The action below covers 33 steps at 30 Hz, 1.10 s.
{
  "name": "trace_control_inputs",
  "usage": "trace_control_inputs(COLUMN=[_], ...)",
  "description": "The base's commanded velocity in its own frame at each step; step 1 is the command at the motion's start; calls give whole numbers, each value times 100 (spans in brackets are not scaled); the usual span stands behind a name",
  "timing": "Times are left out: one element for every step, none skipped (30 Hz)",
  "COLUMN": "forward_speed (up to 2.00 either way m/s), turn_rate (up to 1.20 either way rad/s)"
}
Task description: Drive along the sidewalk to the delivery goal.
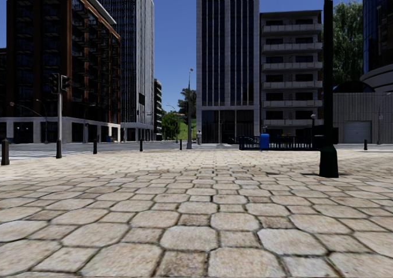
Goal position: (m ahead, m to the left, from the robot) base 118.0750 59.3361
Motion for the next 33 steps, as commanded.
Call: trace_control_inputs(forward_speed=[200, 200, 200, 200, 200, 200, 200, 200, 200, 200, 200, 200, 200, 200, 200, 200, 200, 200, 200, 200, 200, 200, 200, 200, 200, 200, 200, 200, 200, 200, 200, 200, 200], turn_rate=[0, 0, 0, 0, 0, 0, 0, 0, 0, 0, 0, 0, 0, 0, 0, 0, 0, 0, 0, 0, 0, 0, 0, 0, 0, 0, 0, 0, 0, 0, 0, 0, 0])
